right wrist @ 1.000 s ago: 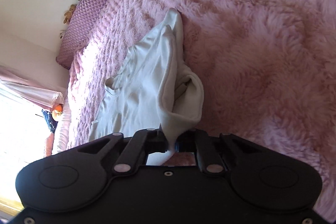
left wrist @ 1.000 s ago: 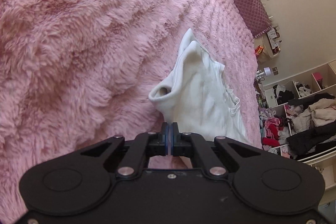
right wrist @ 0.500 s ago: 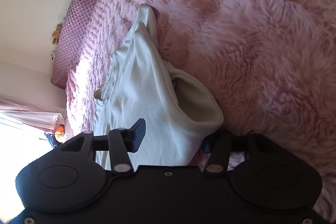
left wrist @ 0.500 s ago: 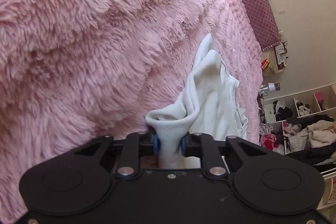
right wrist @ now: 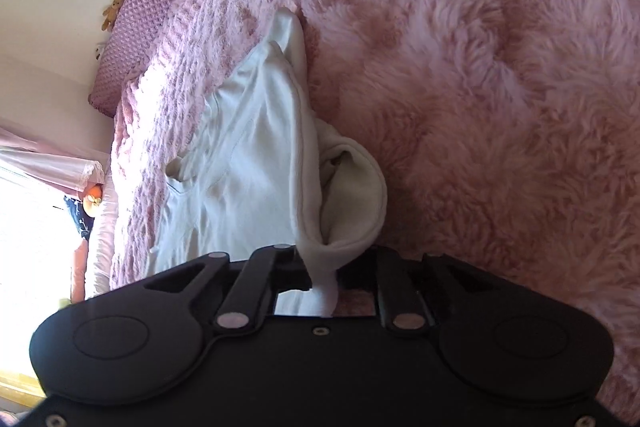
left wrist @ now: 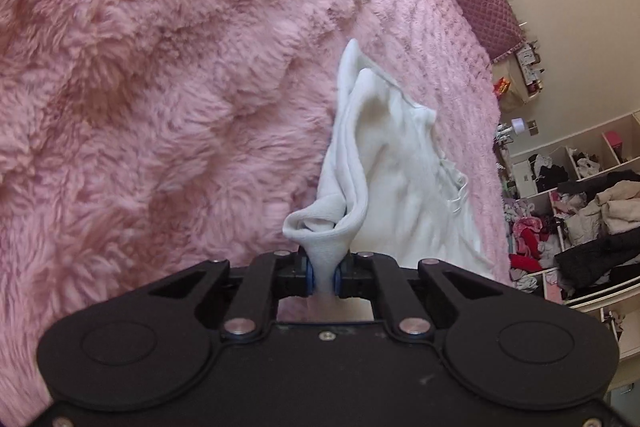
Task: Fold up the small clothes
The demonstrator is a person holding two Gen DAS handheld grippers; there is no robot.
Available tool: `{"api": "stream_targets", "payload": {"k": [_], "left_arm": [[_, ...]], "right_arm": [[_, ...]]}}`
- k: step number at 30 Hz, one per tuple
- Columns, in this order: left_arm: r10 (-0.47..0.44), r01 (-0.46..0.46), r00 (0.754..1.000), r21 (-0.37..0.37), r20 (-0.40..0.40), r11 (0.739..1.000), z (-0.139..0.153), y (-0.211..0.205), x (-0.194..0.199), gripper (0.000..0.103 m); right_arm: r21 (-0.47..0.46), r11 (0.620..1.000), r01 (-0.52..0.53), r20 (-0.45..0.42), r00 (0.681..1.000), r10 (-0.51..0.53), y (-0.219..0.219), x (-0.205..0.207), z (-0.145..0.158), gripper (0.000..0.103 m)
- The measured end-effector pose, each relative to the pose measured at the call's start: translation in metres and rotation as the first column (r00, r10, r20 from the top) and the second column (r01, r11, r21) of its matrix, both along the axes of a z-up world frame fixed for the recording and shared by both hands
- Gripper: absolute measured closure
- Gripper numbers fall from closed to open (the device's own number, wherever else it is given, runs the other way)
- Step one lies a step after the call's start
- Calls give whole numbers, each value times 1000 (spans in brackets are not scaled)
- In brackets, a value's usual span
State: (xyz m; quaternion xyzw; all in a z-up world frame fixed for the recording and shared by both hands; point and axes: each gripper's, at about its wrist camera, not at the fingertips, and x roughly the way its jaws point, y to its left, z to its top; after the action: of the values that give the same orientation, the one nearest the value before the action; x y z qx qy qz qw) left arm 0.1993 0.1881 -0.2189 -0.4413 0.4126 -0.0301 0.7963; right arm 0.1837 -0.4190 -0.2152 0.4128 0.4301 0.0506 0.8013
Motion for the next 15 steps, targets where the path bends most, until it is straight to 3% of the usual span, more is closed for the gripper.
{"api": "stream_targets", "payload": {"k": [1,3,4,6,8,9,11,15], "left_arm": [[-7,7,999,8,-36,1000,-9,2,-2,83],[-25,24,998,-24,-53,999,-15,13,-7,75],[-36,35,998,-14,-56,999,-9,17,-7,71],[-56,60,997,87,-53,994,11,23,-3,48],[-88,90,996,212,-16,973,34,24,8,38],[-116,105,993,287,23,952,49,22,20,38],[-153,120,986,346,70,930,65,17,42,37],[-237,154,959,418,155,895,76,-6,101,37]], "right_arm": [[-25,1000,-18,-31,999,17,-2,-1,-6,82],[-43,996,-78,-16,997,77,-7,-5,-4,81],[-71,992,-108,-16,994,107,-9,-7,4,72],[-153,979,-137,-13,991,137,-11,-8,21,52],[-310,938,-155,51,982,179,-6,-4,48,50],[-390,907,-159,98,972,213,-2,2,61,50],[-500,856,-130,184,950,251,7,20,80,50],[-519,845,-132,270,912,308,18,83,88,50]]}}
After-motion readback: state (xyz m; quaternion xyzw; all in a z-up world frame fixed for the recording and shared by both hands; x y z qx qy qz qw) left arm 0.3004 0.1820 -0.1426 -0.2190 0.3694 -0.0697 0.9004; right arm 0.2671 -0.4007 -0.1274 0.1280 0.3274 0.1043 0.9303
